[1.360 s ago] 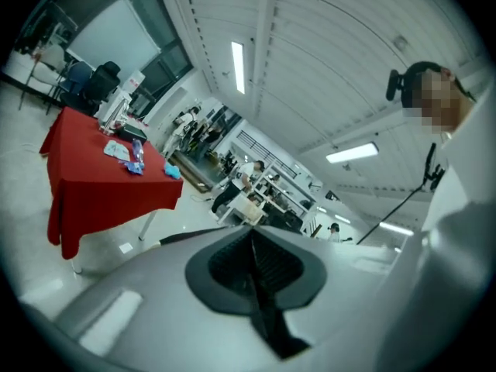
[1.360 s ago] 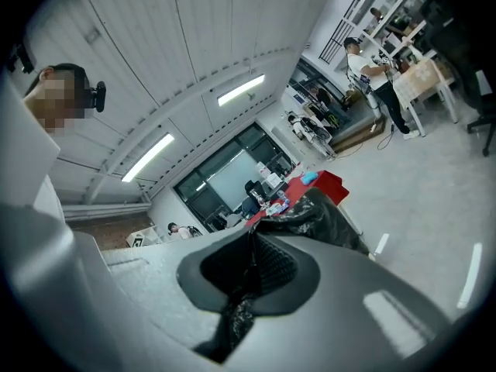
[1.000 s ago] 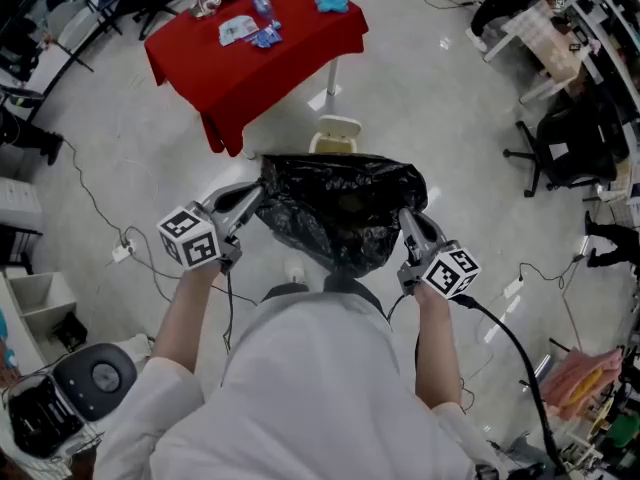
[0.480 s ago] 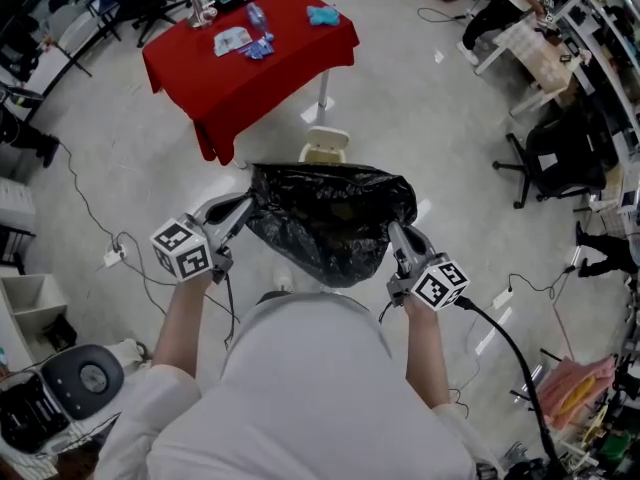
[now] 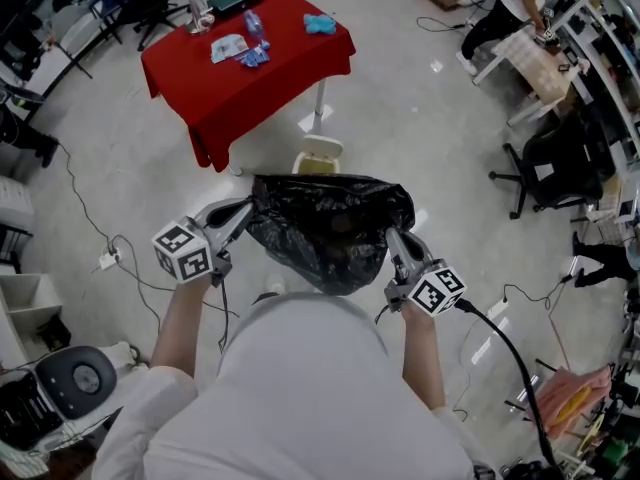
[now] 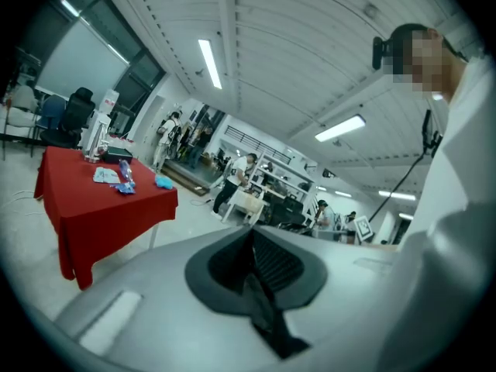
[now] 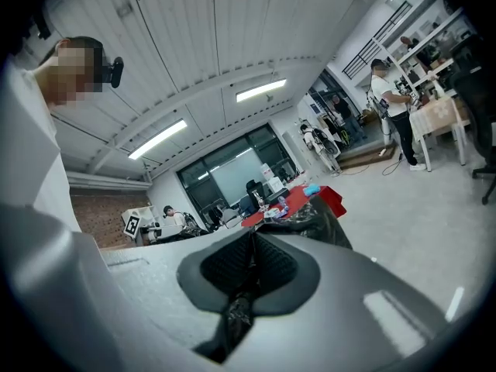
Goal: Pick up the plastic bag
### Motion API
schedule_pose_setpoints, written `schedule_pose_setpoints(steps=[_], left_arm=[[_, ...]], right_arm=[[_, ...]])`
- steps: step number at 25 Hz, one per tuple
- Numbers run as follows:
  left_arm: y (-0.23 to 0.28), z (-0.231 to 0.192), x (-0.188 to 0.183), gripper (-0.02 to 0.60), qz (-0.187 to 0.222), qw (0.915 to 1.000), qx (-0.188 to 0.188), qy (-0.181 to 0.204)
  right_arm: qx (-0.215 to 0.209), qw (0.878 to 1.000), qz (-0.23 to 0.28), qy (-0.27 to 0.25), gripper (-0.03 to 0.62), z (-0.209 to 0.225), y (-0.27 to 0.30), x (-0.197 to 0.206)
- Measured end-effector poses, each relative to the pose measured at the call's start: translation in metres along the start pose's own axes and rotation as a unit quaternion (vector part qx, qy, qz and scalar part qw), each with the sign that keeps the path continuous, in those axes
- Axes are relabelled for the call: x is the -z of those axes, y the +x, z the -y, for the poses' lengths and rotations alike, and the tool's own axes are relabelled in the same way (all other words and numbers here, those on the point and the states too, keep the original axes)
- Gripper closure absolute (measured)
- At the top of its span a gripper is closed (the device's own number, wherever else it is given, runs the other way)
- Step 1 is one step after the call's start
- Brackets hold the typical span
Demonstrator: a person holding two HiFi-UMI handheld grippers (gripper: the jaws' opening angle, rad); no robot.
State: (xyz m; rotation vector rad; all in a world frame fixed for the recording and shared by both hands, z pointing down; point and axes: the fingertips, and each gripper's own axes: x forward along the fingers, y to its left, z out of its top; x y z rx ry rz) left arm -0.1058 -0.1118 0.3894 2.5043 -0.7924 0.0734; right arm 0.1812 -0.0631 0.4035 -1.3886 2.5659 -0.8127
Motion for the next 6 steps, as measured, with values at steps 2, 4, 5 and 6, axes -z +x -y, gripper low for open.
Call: schedule_pose_setpoints(steps=[2, 4, 5, 6], left_arm=[[0.004, 0.0, -0.003, 0.575, -0.001, 1.0, 0.002, 0.003], [0.007, 0.001, -0.006, 0.575, -0.001, 1.0, 0.004, 0.005], [0.008, 0.001, -0.008, 0.575, -0.002, 1.0, 0.005, 0.007], [0.01, 0.001, -0.01, 0.575, -0.002, 0.9999, 0.006, 0.008]], right_arm=[[-0.001, 1.0, 0.0, -0.003, 0.592, 0.002, 0.002, -0.003], [-0.001, 1.0, 0.002, -0.004, 0.592, 0.002, 0.004, -0.008], [-0.001, 1.0, 0.004, -0.004, 0.592, 0.003, 0.005, -0.01], [-0.001, 1.0, 0.006, -0.004, 0.592, 0.003, 0.006, -0.013]])
